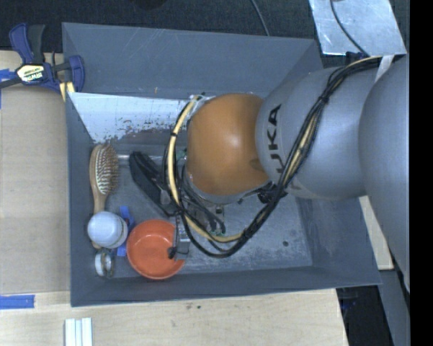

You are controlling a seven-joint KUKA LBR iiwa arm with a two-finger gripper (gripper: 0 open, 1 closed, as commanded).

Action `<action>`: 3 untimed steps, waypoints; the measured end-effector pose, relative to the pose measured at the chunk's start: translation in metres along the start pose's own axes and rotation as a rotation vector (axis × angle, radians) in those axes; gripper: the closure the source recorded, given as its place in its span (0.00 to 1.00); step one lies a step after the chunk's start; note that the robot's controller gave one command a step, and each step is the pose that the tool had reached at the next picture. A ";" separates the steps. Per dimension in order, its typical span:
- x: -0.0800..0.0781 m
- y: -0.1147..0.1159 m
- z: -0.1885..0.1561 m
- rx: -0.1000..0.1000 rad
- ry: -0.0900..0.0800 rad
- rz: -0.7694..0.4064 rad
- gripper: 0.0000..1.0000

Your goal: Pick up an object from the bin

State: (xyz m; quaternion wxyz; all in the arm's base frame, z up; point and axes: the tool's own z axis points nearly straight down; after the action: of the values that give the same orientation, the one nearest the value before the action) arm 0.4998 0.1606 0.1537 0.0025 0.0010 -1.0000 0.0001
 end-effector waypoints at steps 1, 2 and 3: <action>-0.002 -0.001 -0.003 -0.001 -0.007 0.003 0.00; 0.013 0.048 0.082 -0.002 -0.019 -0.365 0.00; 0.015 0.038 0.011 -0.001 -0.009 -0.291 0.00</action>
Offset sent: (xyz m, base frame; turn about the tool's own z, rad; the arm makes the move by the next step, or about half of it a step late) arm -0.0177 0.0480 -0.0837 -0.3677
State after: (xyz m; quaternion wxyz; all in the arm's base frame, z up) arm 0.4843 0.1982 0.1430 -0.0021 0.1457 -0.9893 -0.0007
